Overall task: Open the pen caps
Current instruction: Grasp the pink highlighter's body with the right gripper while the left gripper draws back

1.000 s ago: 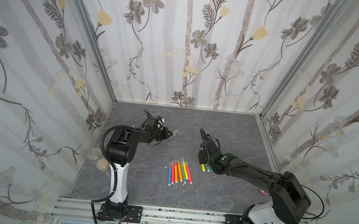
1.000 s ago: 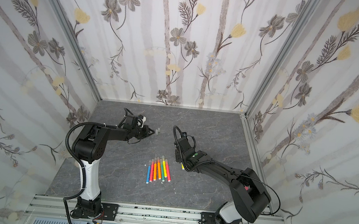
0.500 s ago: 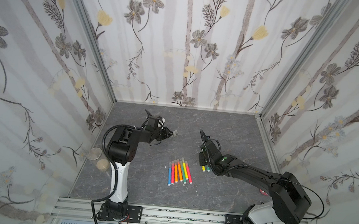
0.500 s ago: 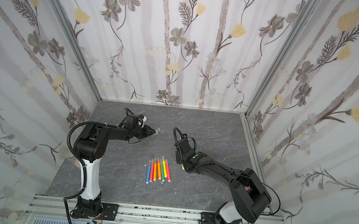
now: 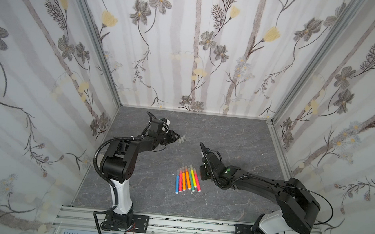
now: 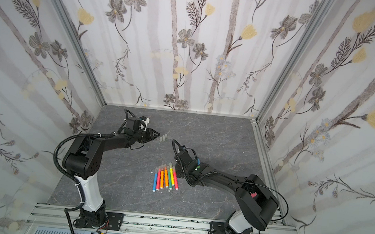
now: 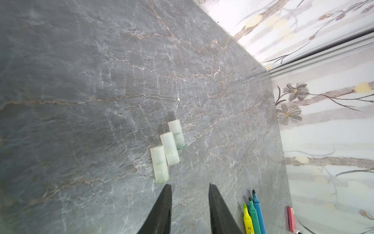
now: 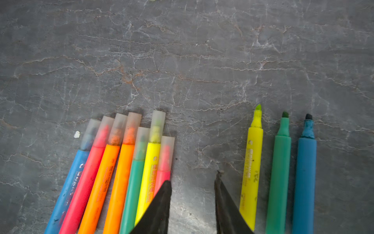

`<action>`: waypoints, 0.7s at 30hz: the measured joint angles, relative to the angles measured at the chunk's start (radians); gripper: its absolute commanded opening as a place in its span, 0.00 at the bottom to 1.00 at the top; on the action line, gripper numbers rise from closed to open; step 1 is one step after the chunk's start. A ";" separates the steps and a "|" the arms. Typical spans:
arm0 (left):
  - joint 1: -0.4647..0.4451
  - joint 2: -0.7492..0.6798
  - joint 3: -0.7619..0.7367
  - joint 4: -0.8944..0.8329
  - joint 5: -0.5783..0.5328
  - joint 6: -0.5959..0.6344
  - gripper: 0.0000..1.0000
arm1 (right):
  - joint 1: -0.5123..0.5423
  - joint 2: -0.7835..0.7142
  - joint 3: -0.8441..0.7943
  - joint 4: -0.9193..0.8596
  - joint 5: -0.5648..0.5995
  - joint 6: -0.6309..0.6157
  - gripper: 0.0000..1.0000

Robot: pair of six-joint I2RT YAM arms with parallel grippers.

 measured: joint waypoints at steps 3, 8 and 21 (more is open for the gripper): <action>0.001 -0.066 -0.052 -0.006 -0.002 0.001 0.32 | 0.023 0.020 -0.006 0.002 -0.006 0.022 0.36; 0.002 -0.154 -0.126 -0.011 -0.005 0.006 0.32 | 0.050 0.045 -0.008 0.006 -0.015 0.042 0.36; 0.002 -0.209 -0.209 -0.016 -0.006 0.023 0.33 | 0.077 0.130 0.008 0.023 -0.022 0.074 0.36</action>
